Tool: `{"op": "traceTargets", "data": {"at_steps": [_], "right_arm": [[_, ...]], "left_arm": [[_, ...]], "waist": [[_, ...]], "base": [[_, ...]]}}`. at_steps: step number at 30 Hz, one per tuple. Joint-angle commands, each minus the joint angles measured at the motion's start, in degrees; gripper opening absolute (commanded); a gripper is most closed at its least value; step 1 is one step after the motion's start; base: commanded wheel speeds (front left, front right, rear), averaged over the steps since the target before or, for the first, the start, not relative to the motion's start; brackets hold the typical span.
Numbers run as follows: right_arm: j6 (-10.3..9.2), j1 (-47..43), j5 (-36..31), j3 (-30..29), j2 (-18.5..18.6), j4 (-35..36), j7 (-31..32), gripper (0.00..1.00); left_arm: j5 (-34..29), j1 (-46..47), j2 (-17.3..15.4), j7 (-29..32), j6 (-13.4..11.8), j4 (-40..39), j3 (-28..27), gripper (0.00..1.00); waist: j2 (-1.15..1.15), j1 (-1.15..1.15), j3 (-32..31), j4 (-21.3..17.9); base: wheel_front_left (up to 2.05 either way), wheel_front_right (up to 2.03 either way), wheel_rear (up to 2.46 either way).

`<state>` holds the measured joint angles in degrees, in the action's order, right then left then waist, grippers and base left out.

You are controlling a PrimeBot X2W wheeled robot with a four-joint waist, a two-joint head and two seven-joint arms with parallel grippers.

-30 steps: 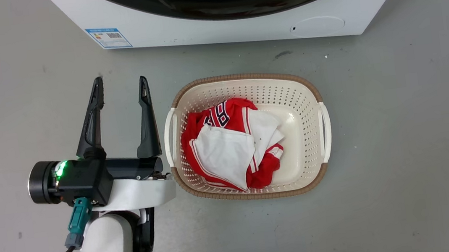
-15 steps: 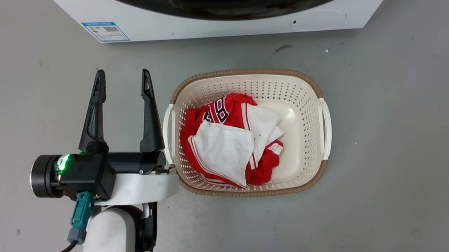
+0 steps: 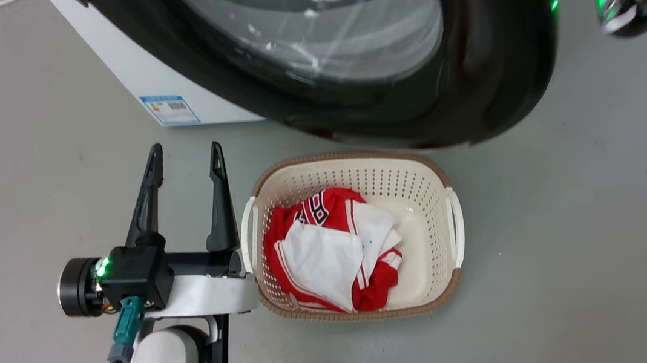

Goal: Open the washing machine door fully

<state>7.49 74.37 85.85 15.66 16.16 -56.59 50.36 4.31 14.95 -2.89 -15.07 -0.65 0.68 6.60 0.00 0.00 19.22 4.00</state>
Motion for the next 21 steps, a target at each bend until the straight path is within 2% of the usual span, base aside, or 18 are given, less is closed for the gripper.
{"op": "traceTargets", "data": {"at_steps": [1, 10, 21], "right_arm": [[0.00, -2.5, 0.8, 0.2, -1.1, 1.0, 1.2, 0.00], [0.00, -11.9, 3.0, 1.5, -5.7, 6.6, 4.7, 0.00], [0.00, -19.1, 4.5, 4.1, -11.1, 13.1, 7.4, 0.00]], "left_arm": [[0.2, -1.3, 0.0, -0.1, 0.2, 0.3, -0.4, 1.00], [0.0, -5.1, 0.0, -0.1, 1.0, 1.2, -0.4, 1.00], [0.2, -6.7, 0.0, -0.1, 1.6, 1.8, 0.4, 1.00]], "waist": [[0.00, 0.00, -3.1, -0.5], [0.00, 0.00, -8.4, -1.0], [0.00, 0.00, -10.5, -0.3]], "base": [[0.00, 0.00, 0.00], [0.00, 0.00, 0.00], [0.00, 0.00, 0.00]]}}
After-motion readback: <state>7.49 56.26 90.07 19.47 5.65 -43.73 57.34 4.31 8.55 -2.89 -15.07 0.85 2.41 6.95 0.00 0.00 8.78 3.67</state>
